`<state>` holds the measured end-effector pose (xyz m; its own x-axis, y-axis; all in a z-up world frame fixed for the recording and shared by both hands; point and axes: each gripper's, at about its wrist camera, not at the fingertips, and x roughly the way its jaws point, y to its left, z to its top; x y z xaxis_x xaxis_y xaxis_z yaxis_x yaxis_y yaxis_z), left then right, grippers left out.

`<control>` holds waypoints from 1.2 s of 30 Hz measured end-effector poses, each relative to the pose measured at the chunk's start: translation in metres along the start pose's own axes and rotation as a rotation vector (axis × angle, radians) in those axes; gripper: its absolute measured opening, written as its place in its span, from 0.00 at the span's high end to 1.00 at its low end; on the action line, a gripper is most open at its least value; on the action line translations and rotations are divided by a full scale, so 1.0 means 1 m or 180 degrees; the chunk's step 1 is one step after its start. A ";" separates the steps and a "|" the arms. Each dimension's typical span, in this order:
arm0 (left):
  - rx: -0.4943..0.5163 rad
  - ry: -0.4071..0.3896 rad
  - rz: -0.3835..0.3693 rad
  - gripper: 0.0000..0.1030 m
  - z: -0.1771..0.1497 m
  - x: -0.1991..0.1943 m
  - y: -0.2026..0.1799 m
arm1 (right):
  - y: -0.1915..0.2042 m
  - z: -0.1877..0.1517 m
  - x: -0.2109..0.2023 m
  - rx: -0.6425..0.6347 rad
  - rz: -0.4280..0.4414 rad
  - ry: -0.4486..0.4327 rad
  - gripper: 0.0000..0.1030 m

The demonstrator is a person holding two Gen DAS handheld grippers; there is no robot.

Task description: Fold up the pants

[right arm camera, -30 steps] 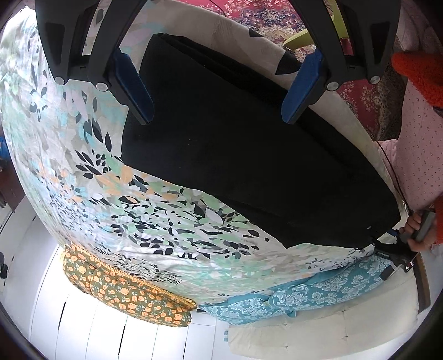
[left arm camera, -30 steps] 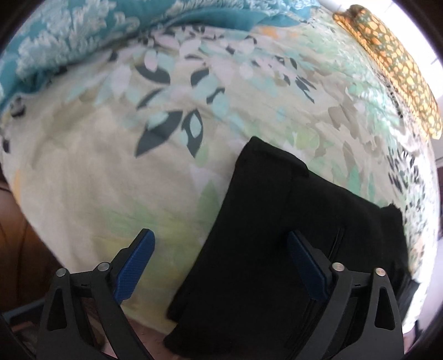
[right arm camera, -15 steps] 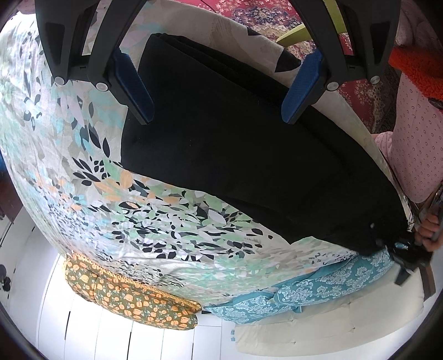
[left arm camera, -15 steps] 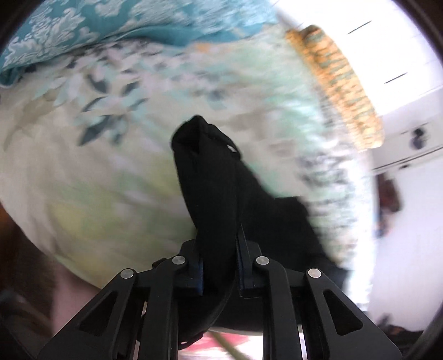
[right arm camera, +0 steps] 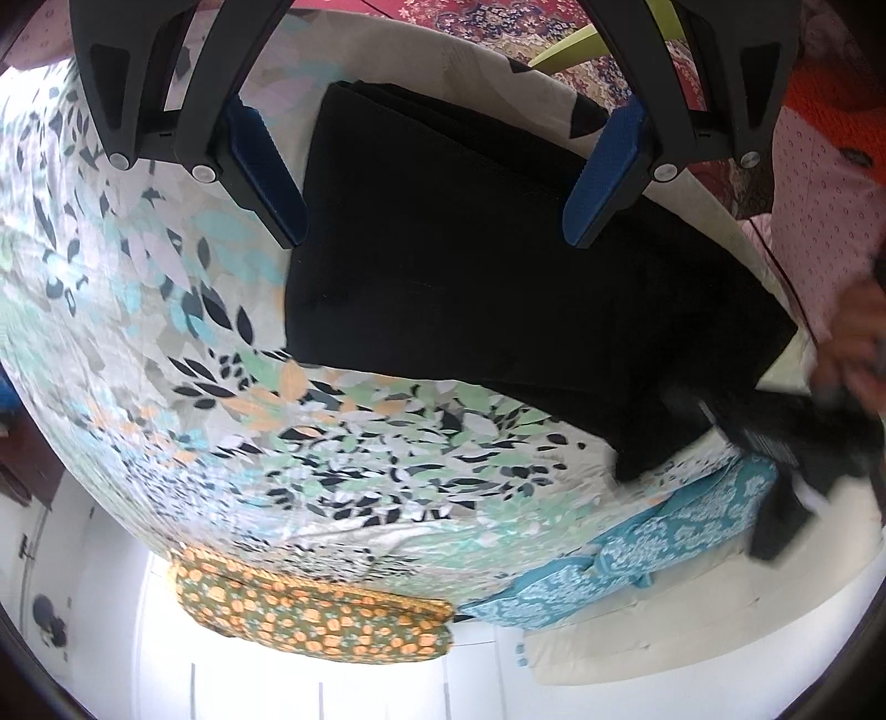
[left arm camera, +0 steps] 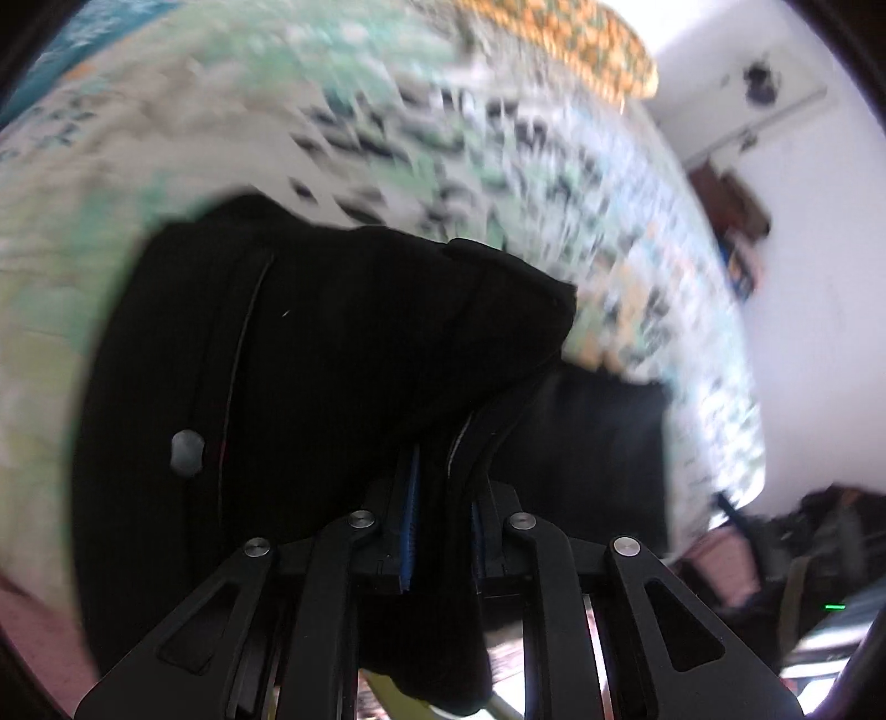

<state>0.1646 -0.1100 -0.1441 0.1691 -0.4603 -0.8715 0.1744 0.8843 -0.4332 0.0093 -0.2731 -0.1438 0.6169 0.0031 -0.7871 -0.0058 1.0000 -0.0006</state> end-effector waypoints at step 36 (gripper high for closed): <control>-0.1173 -0.1261 0.0490 0.37 -0.034 -0.102 0.169 | 0.071 0.036 0.125 0.1304 0.2786 0.1198 0.22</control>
<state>0.1433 0.0890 -0.1357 0.5297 -0.2553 -0.8089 -0.2196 0.8799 -0.4215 0.1144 -0.2018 -0.2201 0.2396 0.7981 -0.5529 -0.0220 0.5738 0.8187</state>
